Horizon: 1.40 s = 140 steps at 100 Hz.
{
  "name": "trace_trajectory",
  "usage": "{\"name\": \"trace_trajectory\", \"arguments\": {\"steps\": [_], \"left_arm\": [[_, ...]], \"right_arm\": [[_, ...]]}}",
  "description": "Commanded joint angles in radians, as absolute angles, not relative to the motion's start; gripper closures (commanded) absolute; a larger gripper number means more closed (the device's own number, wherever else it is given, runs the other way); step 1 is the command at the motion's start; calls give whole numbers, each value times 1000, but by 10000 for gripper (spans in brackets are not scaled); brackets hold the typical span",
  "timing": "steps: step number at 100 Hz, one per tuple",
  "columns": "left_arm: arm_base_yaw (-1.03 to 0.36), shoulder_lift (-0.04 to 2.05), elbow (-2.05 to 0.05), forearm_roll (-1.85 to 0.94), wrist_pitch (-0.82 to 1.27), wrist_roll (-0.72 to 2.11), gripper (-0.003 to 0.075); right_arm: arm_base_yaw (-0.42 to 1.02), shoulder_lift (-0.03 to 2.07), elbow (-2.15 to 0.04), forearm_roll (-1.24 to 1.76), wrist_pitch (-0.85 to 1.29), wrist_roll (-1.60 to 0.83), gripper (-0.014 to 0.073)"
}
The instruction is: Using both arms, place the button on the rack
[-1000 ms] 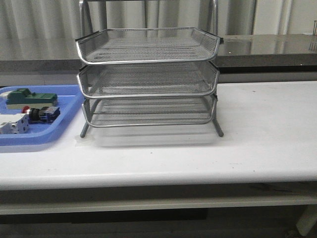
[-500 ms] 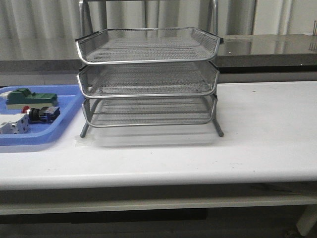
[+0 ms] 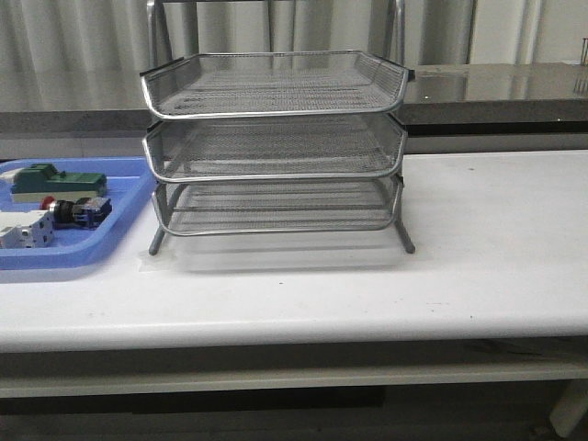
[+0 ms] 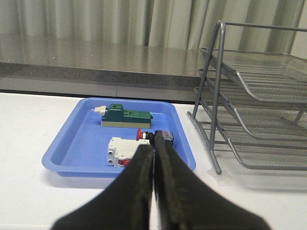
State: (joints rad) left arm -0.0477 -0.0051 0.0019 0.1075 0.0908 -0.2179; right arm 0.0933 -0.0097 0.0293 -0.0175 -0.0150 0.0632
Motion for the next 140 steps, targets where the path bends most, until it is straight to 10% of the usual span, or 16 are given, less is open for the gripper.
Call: {"name": "trace_trajectory", "arguments": {"steps": [1, 79, 140], "left_arm": [[-45, -39, 47, 99, 10, -219, 716], [-45, -39, 47, 99, 10, -219, 716], [-45, -39, 47, 99, 10, -219, 716]], "right_arm": [[87, -29, -1, 0, -113, 62, 660], [87, 529, -664, 110, 647, 62, 660], [88, 921, -706, 375, 606, 61, 612]]}}
